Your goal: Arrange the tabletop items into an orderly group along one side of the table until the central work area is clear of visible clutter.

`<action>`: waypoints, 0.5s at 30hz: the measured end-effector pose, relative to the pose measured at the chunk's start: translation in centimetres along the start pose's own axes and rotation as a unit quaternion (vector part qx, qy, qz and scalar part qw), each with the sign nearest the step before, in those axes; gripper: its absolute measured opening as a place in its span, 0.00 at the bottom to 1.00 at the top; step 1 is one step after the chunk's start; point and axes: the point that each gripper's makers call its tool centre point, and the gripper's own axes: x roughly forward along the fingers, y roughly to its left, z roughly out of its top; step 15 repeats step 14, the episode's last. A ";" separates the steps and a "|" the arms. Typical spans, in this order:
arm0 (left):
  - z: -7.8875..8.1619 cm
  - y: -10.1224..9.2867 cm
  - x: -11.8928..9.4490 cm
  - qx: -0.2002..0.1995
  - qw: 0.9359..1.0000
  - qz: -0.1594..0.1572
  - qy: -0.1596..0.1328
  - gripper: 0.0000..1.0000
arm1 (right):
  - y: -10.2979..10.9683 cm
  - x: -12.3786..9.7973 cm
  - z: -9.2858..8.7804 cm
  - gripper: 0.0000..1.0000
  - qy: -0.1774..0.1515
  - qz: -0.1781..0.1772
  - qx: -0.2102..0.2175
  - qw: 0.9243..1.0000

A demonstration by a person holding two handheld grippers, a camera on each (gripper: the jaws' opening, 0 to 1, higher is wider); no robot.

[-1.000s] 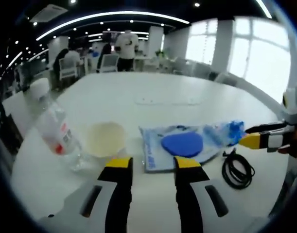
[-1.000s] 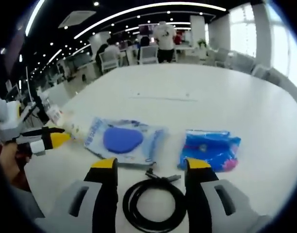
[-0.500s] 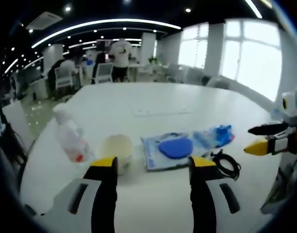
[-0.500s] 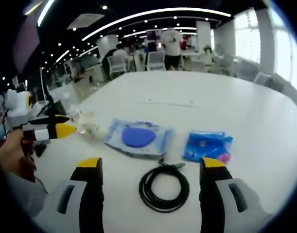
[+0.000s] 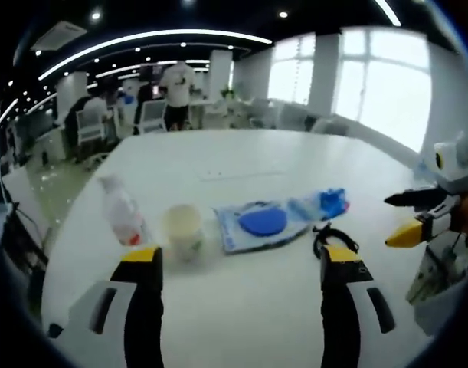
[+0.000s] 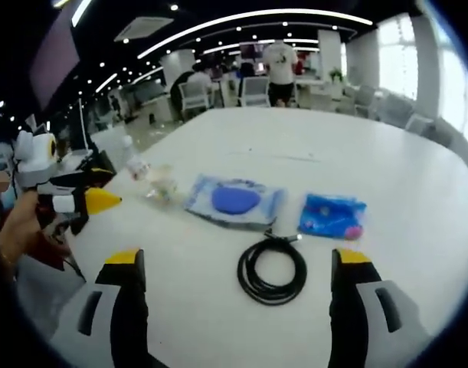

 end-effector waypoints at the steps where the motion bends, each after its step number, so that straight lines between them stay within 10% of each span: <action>1: -0.1 -0.1 -0.3 -0.001 1.000 -0.002 0.000 0.87 | 0.1 -0.3 -0.1 0.99 0.000 0.001 -0.001 1.000; 15: -1.8 -0.8 -4.0 0.024 0.999 -0.024 0.012 0.99 | 3.2 -3.1 -3.0 1.00 0.011 0.036 0.011 0.999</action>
